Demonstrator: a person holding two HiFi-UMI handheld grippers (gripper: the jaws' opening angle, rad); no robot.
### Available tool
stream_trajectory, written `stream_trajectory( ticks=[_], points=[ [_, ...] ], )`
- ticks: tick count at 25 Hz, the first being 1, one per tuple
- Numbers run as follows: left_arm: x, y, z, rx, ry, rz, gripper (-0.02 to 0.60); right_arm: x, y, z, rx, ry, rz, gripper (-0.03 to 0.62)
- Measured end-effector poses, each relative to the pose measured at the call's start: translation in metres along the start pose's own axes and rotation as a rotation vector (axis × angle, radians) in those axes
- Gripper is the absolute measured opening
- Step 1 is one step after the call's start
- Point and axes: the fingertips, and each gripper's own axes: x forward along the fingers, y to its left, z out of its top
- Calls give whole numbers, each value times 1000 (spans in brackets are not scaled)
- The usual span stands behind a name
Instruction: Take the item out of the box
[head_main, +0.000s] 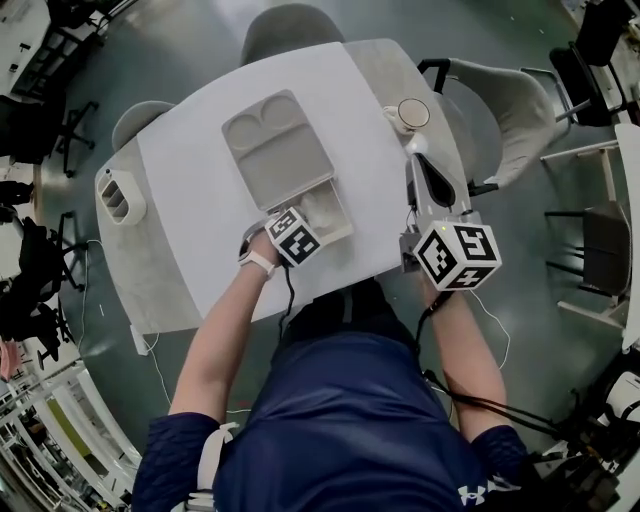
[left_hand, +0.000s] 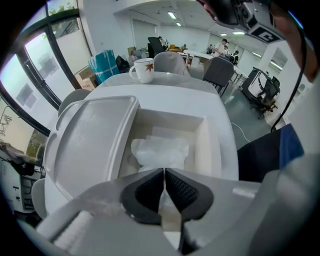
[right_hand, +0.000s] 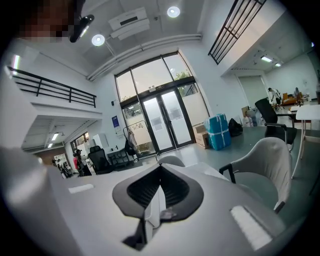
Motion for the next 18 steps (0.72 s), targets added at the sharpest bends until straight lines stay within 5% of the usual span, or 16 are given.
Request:
stream_trajectory(
  ticks=[18],
  points=[
    [-125,5,40,23,-261,105,15,47,96,19,-84,18,226,2]
  ],
)
